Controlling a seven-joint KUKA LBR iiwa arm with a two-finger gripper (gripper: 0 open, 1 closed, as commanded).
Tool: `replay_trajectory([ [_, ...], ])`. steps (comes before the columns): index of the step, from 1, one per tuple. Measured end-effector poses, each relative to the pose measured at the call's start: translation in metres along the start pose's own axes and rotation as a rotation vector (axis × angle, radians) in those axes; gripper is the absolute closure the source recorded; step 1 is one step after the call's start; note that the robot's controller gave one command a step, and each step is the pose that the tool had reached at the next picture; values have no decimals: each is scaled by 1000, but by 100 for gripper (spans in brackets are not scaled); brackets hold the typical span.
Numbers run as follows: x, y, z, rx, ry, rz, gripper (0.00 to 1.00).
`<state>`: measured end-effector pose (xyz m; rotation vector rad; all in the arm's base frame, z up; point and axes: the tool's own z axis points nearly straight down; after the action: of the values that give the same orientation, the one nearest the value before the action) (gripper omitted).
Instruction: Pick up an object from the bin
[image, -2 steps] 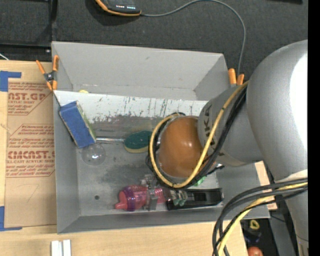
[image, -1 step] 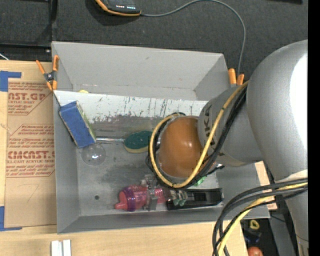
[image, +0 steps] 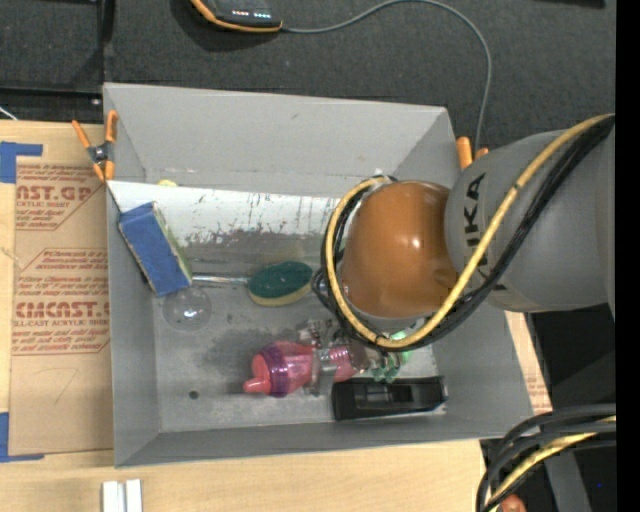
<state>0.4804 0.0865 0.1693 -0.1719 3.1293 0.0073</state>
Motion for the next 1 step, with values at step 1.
replay_trajectory([
  [1, 3, 0, 22, 0, 10, 0, 100],
])
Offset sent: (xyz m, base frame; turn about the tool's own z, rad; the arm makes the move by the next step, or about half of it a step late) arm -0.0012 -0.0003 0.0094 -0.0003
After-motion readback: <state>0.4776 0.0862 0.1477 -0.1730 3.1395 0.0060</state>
